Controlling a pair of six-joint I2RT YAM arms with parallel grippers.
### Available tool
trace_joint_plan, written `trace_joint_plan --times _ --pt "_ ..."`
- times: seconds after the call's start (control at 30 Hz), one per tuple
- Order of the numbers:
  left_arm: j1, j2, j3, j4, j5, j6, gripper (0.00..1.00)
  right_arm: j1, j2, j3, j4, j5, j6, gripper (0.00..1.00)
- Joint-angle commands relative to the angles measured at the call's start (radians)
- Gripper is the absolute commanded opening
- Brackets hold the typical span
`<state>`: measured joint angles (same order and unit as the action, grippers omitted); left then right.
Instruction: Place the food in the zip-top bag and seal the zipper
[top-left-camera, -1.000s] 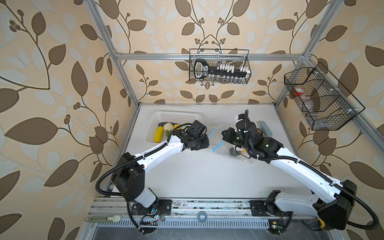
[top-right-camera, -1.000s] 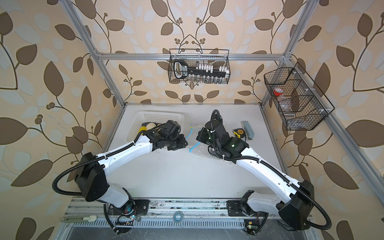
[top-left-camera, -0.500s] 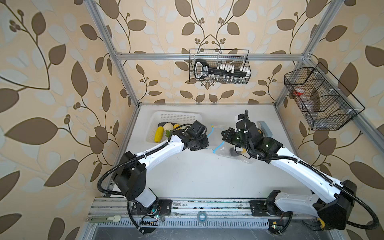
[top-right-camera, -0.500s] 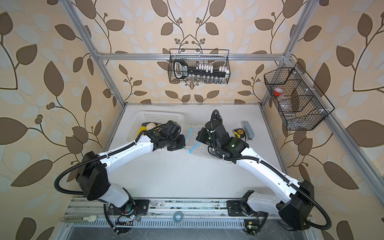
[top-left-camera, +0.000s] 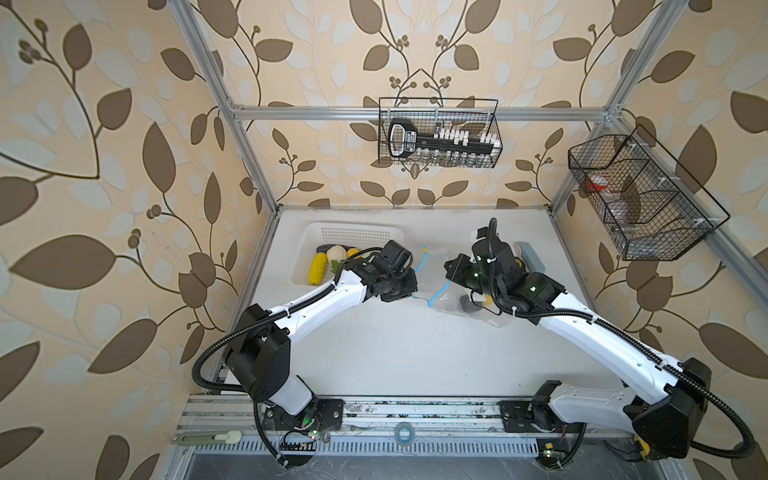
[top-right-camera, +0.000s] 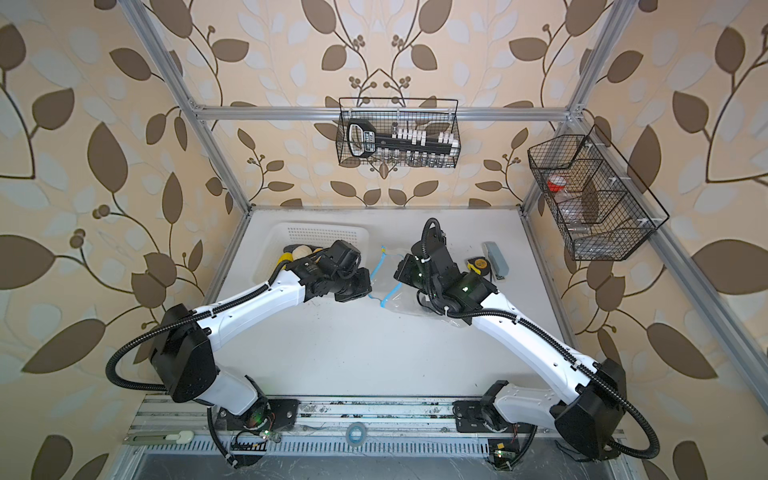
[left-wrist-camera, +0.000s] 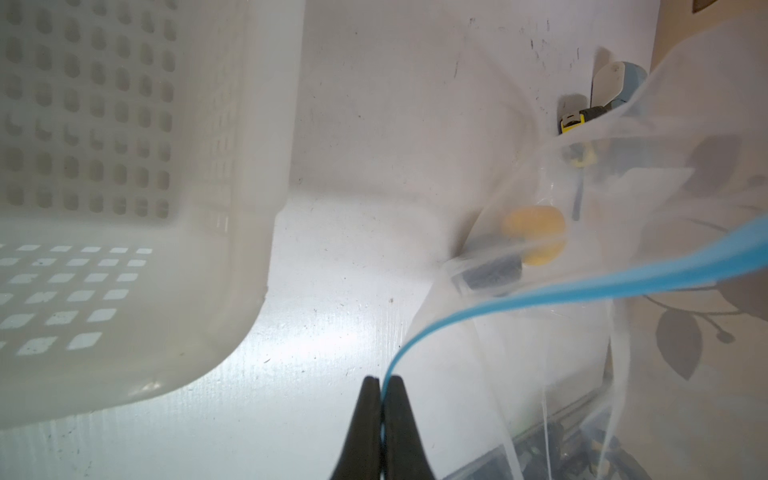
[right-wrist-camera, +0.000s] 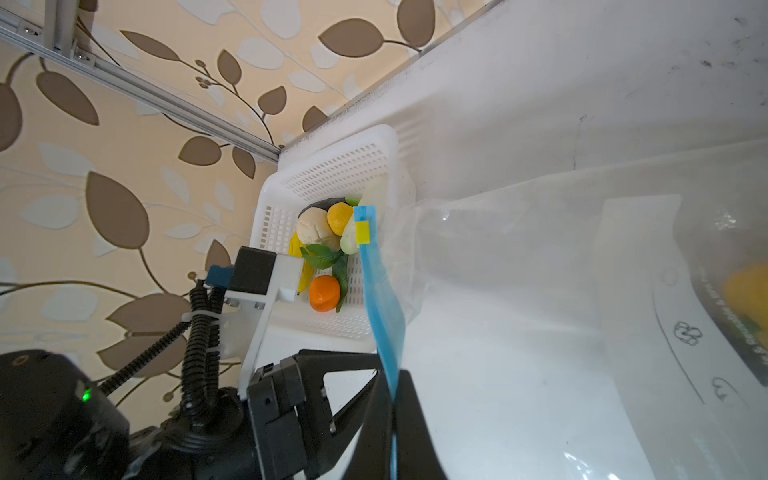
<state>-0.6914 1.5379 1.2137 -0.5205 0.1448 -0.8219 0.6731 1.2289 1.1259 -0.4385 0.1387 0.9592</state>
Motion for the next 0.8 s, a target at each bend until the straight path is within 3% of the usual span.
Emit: trace_joint_plan --times 0.0,0.4,0.67,0.7,0.77 --pt "-0.025 -0.056 0.068 0.017 0.038 -0.032 0.0 -0.012 -0.011 0.03 -0.047 0.033 -0.02 0.0" --pt "-0.121 -0.069 0.169 0.019 0.032 -0.065 0.0 -0.093 -0.07 0.058 -0.108 0.078 -0.062 0.0" --pt "-0.129 -0.078 0.134 -0.023 -0.046 -0.027 0.0 -0.101 -0.059 0.038 -0.09 0.065 -0.058 0.0" --pt "-0.128 -0.081 0.132 -0.032 -0.061 -0.017 0.04 -0.1 -0.056 0.027 -0.081 0.059 -0.056 0.0" --pt "-0.128 -0.091 0.147 -0.08 -0.111 0.034 0.2 -0.098 -0.054 0.006 -0.066 0.046 -0.05 0.0"
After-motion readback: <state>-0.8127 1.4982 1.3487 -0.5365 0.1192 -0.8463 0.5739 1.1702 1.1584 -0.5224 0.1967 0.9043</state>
